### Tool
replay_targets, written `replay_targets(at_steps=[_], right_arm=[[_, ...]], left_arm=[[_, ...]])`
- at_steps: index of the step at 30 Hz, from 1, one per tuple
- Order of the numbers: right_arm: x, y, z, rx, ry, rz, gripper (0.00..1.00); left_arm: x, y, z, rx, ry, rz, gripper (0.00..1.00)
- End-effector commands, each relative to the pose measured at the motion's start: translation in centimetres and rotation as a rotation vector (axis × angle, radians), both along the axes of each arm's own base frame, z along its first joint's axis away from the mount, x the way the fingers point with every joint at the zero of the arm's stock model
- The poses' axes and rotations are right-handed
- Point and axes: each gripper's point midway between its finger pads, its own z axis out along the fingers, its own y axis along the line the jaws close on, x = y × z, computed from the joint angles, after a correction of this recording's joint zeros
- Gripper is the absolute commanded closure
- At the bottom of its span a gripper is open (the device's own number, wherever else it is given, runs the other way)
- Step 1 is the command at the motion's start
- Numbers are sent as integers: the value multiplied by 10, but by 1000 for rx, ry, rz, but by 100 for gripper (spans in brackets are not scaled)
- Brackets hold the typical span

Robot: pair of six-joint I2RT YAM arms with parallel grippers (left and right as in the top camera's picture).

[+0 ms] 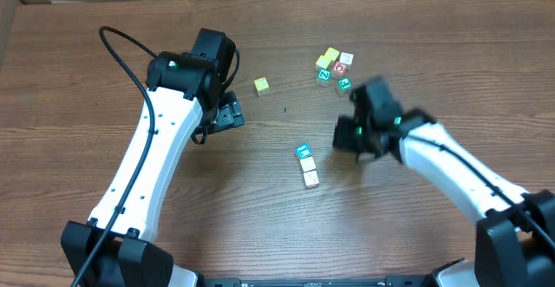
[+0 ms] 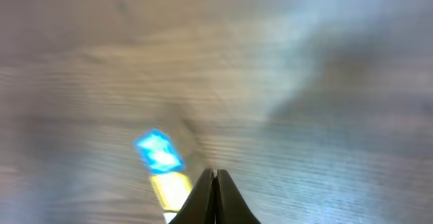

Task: Flip 3 blocks
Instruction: 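Raise the right gripper and move it toward the block cluster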

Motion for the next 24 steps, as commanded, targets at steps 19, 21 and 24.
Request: replay_targets(at_steps=[19,21,24], right_arm=[[23,85,-11,-187,-234,357,96],[21,91,-14,-183,-238,369,96],[23,93,-25,-210,-240,369,96]], left_arm=[[1,1,-3,18,3,9,0],[1,1,-3,18,3,9,0],[1,1,-3,18,3,9,1]])
